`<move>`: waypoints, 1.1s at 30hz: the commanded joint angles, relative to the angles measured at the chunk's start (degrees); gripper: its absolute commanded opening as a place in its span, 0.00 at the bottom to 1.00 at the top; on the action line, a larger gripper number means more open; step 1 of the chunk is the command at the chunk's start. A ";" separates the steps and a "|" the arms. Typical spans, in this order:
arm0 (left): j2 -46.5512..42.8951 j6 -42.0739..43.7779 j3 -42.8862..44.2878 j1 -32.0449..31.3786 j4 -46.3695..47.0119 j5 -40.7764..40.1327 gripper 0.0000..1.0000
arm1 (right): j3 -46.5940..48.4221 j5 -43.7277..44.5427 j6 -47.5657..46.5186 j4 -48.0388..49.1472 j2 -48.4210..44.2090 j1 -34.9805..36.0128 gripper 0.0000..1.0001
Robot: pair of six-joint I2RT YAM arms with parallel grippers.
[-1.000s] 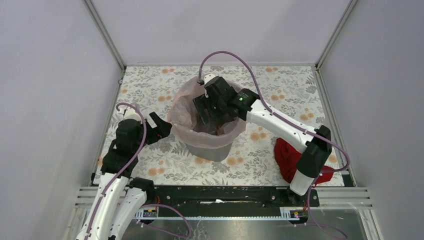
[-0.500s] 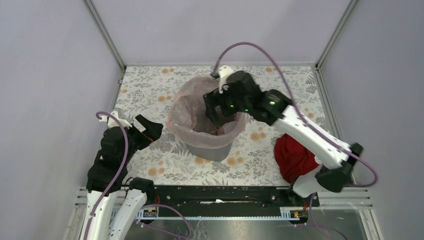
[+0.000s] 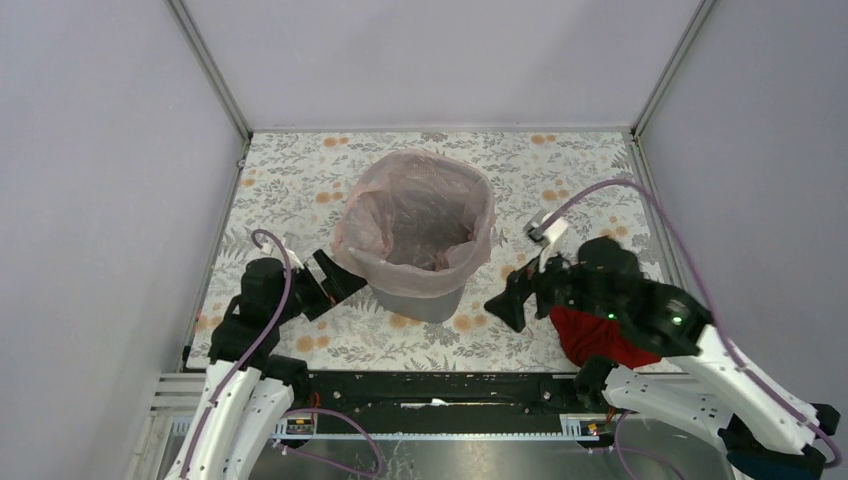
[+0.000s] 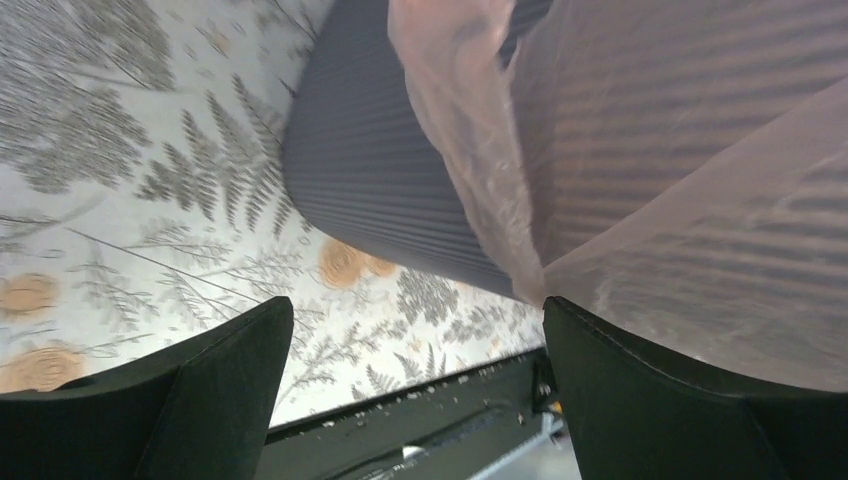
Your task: Put the trash bags into the trash bin
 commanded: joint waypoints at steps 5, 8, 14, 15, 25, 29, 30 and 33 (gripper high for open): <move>-0.08 -15.14 -17.38 -0.09 27.37 19.32 0.99 | -26.80 -13.80 18.22 26.21 1.58 0.38 1.00; 1.21 -19.54 -20.86 -0.17 33.46 19.30 0.99 | -31.65 -9.62 23.97 35.27 4.99 0.44 1.00; 5.31 -29.95 -28.75 -0.48 52.15 18.26 0.99 | -45.03 -1.16 38.98 62.35 10.70 0.39 1.00; 6.67 -31.01 -29.80 -0.52 55.44 17.70 0.99 | -46.52 0.18 40.59 66.53 12.56 0.38 1.00; 27.31 -28.49 -26.65 -1.22 70.23 11.72 0.99 | -42.96 11.10 44.44 76.34 30.08 -5.18 1.00; 37.77 -27.76 -20.91 -1.40 75.88 11.01 0.99 | -39.69 1.49 43.21 80.68 36.29 -14.67 1.00; 40.32 -27.62 -19.35 -1.41 76.92 10.94 0.99 | -38.30 0.52 41.88 80.83 37.94 -16.15 1.00; 47.77 -27.89 -14.77 -1.75 80.94 10.49 0.99 | -33.28 -2.19 39.37 80.66 43.50 -20.50 1.00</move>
